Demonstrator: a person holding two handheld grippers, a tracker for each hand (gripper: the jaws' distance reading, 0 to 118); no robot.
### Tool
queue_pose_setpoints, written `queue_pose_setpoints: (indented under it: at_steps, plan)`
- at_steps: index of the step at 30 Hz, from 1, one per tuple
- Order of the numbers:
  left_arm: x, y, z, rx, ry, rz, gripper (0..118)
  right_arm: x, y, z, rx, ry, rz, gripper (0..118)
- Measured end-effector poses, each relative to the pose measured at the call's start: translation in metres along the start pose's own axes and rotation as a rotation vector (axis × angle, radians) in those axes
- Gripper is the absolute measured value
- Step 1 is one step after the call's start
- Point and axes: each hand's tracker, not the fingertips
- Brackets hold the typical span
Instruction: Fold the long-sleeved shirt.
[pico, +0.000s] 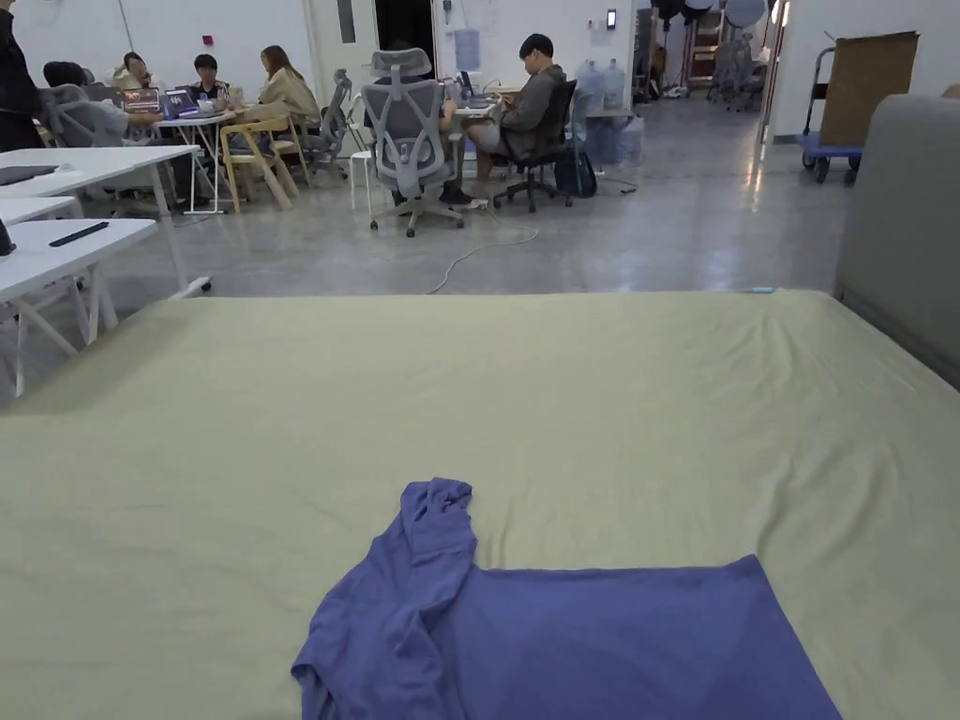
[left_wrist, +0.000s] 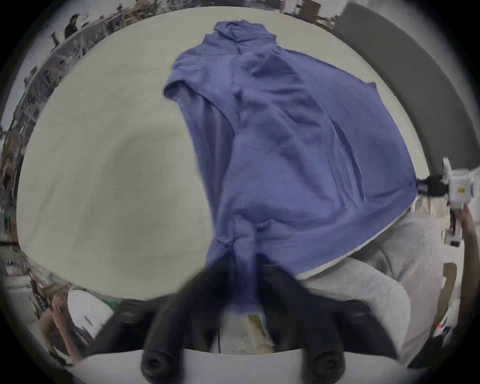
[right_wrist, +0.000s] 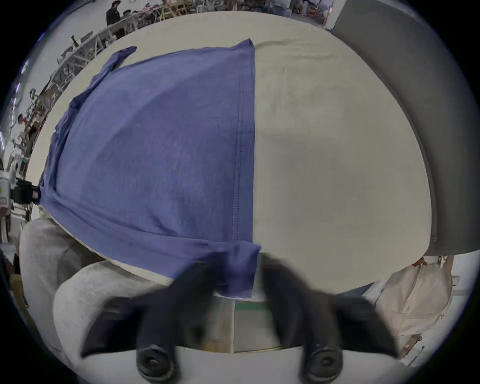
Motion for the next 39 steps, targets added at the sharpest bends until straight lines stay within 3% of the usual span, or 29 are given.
queue_pose_setpoints:
  at_steps: [1,2,3,4,6,8,9,10,11,12,13,16,19,20,21,22,23,25,28,30,32,34,35,39]
  plan:
    - [-0.001,0.002,0.013,0.039,0.046,0.022,31,0.008,0.006,0.006,-0.005,0.004,-0.014,56]
    - [-0.003,0.008,0.029,0.087,0.060,0.039,80,0.012,0.010,0.017,-0.008,-0.002,-0.031,101]
    - [-0.005,0.012,0.045,0.173,0.039,0.028,111,0.014,0.012,0.033,0.038,0.015,-0.044,113]
    - [-0.006,0.015,0.064,0.263,0.017,0.020,118,0.016,0.015,0.050,0.107,0.028,-0.048,114]
    - [-0.004,0.018,0.093,0.387,0.029,0.020,118,0.014,0.022,0.079,0.180,0.043,-0.062,114]
    - [0.002,0.018,0.105,0.375,0.045,0.024,117,0.006,0.026,0.103,0.233,0.031,-0.079,114]
    - [0.005,0.016,0.106,0.321,0.028,0.027,109,-0.001,0.027,0.113,0.258,0.042,-0.094,111]
    - [0.010,0.016,0.104,0.307,-0.001,0.005,84,-0.006,0.026,0.121,0.319,0.076,-0.108,101]
    - [0.016,0.016,0.100,0.321,-0.002,-0.002,18,-0.011,0.025,0.126,0.384,0.119,-0.110,64]
    - [0.022,0.017,0.095,0.318,0.005,-0.011,0,-0.017,0.025,0.128,0.414,0.131,-0.111,20]
    - [0.027,0.021,0.091,0.315,0.014,-0.016,0,-0.029,0.027,0.127,0.422,0.128,-0.125,0]
    - [0.034,0.066,0.083,0.310,-0.062,-0.002,0,-0.043,0.029,0.126,0.491,0.155,-0.154,0]
    - [0.040,0.141,0.079,0.365,-0.043,-0.019,0,-0.054,0.036,0.119,0.552,0.193,-0.185,0]
    - [0.041,0.172,0.075,0.393,-0.043,-0.028,5,-0.056,0.038,0.116,0.557,0.210,-0.184,0]
    - [0.042,0.201,0.069,0.411,-0.031,-0.038,33,-0.057,0.043,0.107,0.558,0.228,-0.180,0]
    - [0.042,0.234,0.061,0.429,0.014,-0.053,80,-0.057,0.046,0.101,0.552,0.244,-0.178,0]
    - [0.041,0.265,0.050,0.419,0.065,-0.067,118,-0.057,0.050,0.095,0.539,0.258,-0.177,0]
    - [0.036,0.322,0.023,0.412,0.155,-0.055,111,-0.058,0.059,0.077,0.501,0.276,-0.169,0]
    - [0.042,0.407,-0.032,0.332,0.147,-0.051,111,-0.053,0.066,0.059,0.478,0.271,-0.156,0]
    - [0.038,0.442,-0.059,0.301,0.113,0.028,111,-0.054,0.071,0.046,0.453,0.287,-0.158,0]
    - [0.043,0.467,-0.089,0.252,0.171,-0.014,107,-0.051,0.071,0.039,0.434,0.314,-0.163,0]
    - [0.040,0.488,-0.116,0.202,0.268,-0.092,84,-0.045,0.068,0.021,0.412,0.340,-0.173,0]
    - [0.040,0.491,-0.125,0.165,0.281,-0.096,54,-0.044,0.067,0.018,0.401,0.357,-0.176,0]
    - [0.038,0.490,-0.105,0.229,0.211,-0.017,11,-0.049,0.067,0.008,0.378,0.390,-0.177,0]
